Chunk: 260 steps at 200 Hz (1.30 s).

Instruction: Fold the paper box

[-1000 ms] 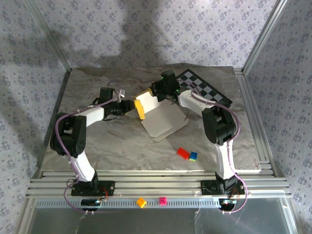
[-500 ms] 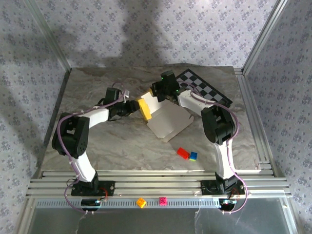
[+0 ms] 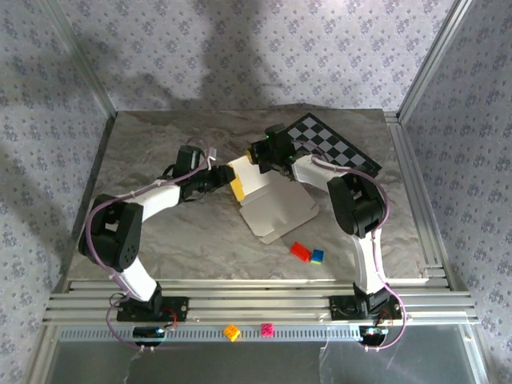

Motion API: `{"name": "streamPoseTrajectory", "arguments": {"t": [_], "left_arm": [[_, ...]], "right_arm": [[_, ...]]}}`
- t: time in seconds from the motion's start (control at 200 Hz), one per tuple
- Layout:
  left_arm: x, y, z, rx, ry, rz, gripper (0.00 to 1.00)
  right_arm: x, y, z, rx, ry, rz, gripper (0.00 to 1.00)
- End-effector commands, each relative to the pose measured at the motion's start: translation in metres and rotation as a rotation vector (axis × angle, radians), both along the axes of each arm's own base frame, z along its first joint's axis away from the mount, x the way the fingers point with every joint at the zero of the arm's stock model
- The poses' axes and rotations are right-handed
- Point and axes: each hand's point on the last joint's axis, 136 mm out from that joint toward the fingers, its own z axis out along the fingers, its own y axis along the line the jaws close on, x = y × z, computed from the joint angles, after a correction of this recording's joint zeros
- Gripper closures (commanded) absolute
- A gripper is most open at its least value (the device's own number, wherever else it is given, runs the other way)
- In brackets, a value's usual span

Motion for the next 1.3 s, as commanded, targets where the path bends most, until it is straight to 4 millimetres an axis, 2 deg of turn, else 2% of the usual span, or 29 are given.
{"name": "streamPoseTrajectory", "arguments": {"t": [0.0,0.16,0.38,0.525,0.705,0.79,0.83,0.84,0.855,1.294], "left_arm": [[0.001,-0.004,0.007,-0.009,-0.014,-0.006,0.58],[-0.001,-0.003,-0.007,0.022,0.016,-0.011,0.59],[-0.001,-0.011,-0.013,0.093,0.028,-0.044,0.60],[-0.007,-0.015,-0.016,0.197,0.014,-0.053,0.60],[-0.009,-0.009,-0.023,0.294,0.006,-0.021,0.61],[-0.008,-0.006,-0.023,0.341,-0.009,-0.004,0.61],[-0.007,-0.005,-0.022,0.367,-0.019,0.004,0.60],[-0.006,-0.005,-0.022,0.373,-0.024,0.006,0.60],[-0.006,-0.006,-0.021,0.379,-0.030,0.007,0.60],[0.008,-0.010,-0.009,0.473,-0.134,0.097,0.62]], "right_arm": [[0.001,0.003,0.022,0.030,-0.027,-0.011,1.00],[-0.001,0.004,0.021,0.026,-0.020,-0.005,1.00],[-0.002,0.005,0.027,0.032,-0.043,0.007,1.00],[-0.007,0.001,0.035,0.035,-0.117,0.026,1.00],[-0.013,-0.007,0.047,0.106,-0.255,0.002,1.00],[-0.017,-0.010,0.049,0.126,-0.281,-0.004,1.00],[-0.016,-0.010,0.058,0.150,-0.312,-0.005,1.00],[-0.019,-0.012,0.050,0.143,-0.299,-0.006,1.00],[-0.021,-0.013,0.047,0.144,-0.298,-0.006,1.00],[-0.023,-0.018,0.063,0.258,-0.436,0.005,1.00]]}}
